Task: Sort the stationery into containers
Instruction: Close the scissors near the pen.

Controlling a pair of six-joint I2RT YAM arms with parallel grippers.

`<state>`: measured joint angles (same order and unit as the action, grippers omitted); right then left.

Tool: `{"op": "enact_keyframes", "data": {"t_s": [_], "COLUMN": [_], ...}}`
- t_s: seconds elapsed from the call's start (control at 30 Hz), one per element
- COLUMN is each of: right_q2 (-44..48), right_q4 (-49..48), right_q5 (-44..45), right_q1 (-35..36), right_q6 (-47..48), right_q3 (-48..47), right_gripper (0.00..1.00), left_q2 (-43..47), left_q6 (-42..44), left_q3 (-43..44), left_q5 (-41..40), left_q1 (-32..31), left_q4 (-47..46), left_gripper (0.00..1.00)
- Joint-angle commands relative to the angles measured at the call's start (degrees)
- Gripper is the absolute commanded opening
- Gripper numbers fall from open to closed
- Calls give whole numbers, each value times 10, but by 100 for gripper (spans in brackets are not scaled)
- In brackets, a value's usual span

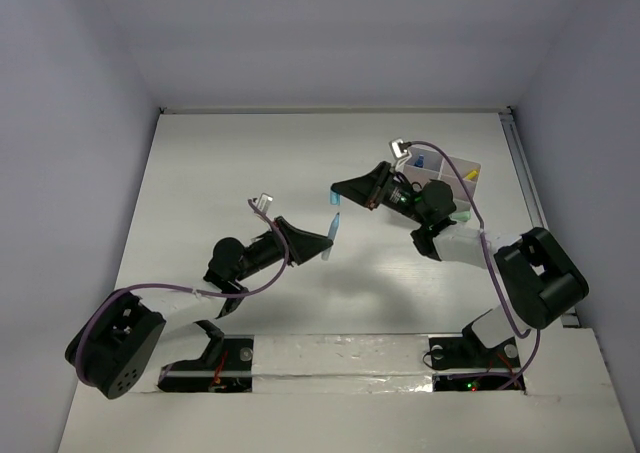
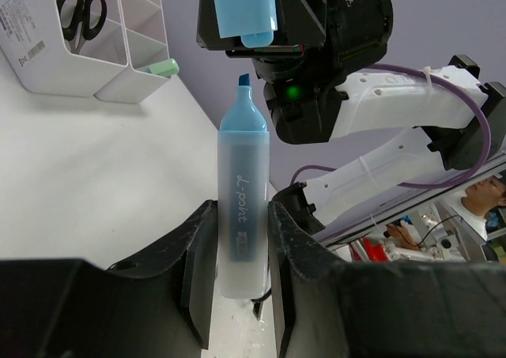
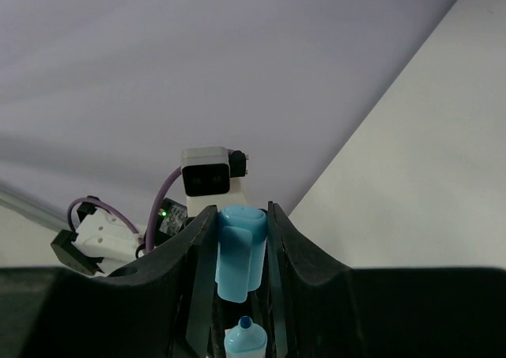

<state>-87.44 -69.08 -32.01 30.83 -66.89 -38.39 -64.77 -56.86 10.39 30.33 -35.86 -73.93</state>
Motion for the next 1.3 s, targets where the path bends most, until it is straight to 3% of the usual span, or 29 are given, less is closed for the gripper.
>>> {"op": "enact_keyframes", "data": {"t_s": [0.0,0.7,1.27], "right_q2": [11,17,22], "right_q4": [-52,-75,-163], "right_q5": [2,12,72], "right_q1": [5,21,54], "right_q6": [1,4,5], "right_q3": [12,29,69], "right_gripper": [12,12,12], "left_q2": [9,22,47], "left_q6": [14,27,39], "left_q3": [16,24,38], "left_q5": [0,-4,-19], "left_q1": [5,17,22], "left_q4": [-159,-138,-143], "left_gripper": [0,0,0]}}
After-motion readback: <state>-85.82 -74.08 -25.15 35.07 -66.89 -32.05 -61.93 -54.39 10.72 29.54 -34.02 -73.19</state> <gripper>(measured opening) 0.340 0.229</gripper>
